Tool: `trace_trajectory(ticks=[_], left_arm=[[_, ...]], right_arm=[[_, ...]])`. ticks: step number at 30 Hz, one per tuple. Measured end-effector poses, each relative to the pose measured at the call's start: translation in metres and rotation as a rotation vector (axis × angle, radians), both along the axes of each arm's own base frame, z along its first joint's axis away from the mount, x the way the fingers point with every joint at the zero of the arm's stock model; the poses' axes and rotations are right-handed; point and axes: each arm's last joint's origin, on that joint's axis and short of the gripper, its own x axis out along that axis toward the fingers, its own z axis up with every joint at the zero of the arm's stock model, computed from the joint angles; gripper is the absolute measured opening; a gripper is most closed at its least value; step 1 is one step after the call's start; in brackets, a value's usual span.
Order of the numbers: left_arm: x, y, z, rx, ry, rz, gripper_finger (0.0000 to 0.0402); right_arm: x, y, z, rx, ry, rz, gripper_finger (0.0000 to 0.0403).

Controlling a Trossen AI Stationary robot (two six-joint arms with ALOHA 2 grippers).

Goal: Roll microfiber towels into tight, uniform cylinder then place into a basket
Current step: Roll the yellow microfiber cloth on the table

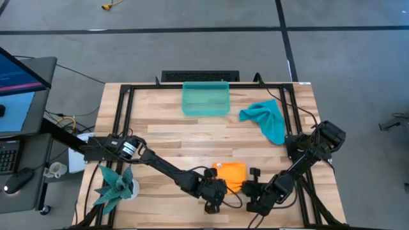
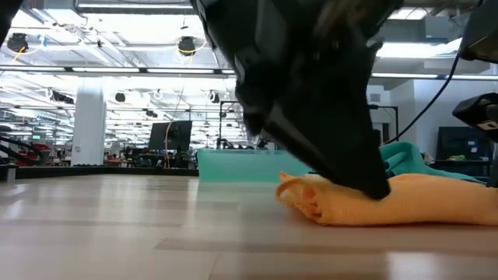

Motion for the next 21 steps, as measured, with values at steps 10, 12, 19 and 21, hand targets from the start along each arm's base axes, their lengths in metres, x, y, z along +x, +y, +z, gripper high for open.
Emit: trace_trajectory(ticks=[10, 12, 19, 21], left_arm=[[-0.016, -0.038, 0.028, 0.204, -0.038, -0.105, 0.0094], [-0.020, -0.047, 0.029, 0.259, -0.056, -0.168, 0.0094], [-0.019, -0.055, 0.004, 0.416, -0.059, -0.236, 0.0093], [-0.014, -0.051, -0.005, 0.447, -0.052, -0.246, 0.0093]], right_arm=[[0.001, 0.004, 0.018, 0.137, -0.002, -0.056, 0.0021], [0.001, 0.004, 0.019, 0.153, -0.007, -0.075, 0.0021], [0.008, 0.001, 0.021, 0.198, -0.023, -0.135, 0.0018], [0.011, -0.001, 0.022, 0.210, -0.032, -0.144, 0.0021]])
